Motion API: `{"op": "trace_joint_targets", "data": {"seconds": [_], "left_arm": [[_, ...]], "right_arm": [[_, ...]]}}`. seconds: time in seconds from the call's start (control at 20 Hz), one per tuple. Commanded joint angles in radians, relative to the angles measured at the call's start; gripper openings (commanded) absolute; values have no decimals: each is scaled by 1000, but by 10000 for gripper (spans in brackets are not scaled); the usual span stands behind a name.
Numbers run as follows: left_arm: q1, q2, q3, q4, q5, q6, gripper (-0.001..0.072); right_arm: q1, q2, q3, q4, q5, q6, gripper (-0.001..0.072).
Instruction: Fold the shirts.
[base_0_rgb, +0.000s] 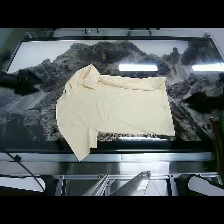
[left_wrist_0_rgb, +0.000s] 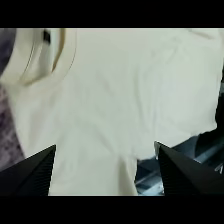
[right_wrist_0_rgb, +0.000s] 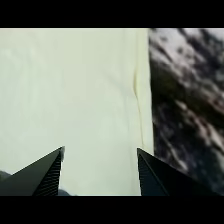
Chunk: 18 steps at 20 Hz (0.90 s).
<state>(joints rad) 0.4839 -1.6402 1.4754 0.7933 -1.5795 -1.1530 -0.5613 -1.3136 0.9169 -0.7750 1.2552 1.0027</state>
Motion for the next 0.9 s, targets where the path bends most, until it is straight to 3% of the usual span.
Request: {"op": "trace_joint_targets", "data": {"seconds": [0.0,0.2,0.45,0.5,0.55,0.8,0.85], "left_arm": [[59,131,-361,159,30,7,703],[54,150,-562,174,159,20,702],[-53,10,-578,172,211,19,702],[-84,-24,-560,152,206,20,664],[-113,-52,-531,116,207,28,580],[-203,-141,-377,78,206,26,575],[-206,-148,-370,80,195,26,544]], "right_arm": [[-37,66,-190,-121,-37,31,491],[-35,68,-219,-65,-21,14,491],[-33,69,-218,-6,-17,-7,491],[-33,69,-218,-7,-16,-8,491],[-34,69,-218,-8,-16,-8,491],[-34,68,-219,-76,2,-6,491],[-34,67,-219,-91,0,-7,492]]}}
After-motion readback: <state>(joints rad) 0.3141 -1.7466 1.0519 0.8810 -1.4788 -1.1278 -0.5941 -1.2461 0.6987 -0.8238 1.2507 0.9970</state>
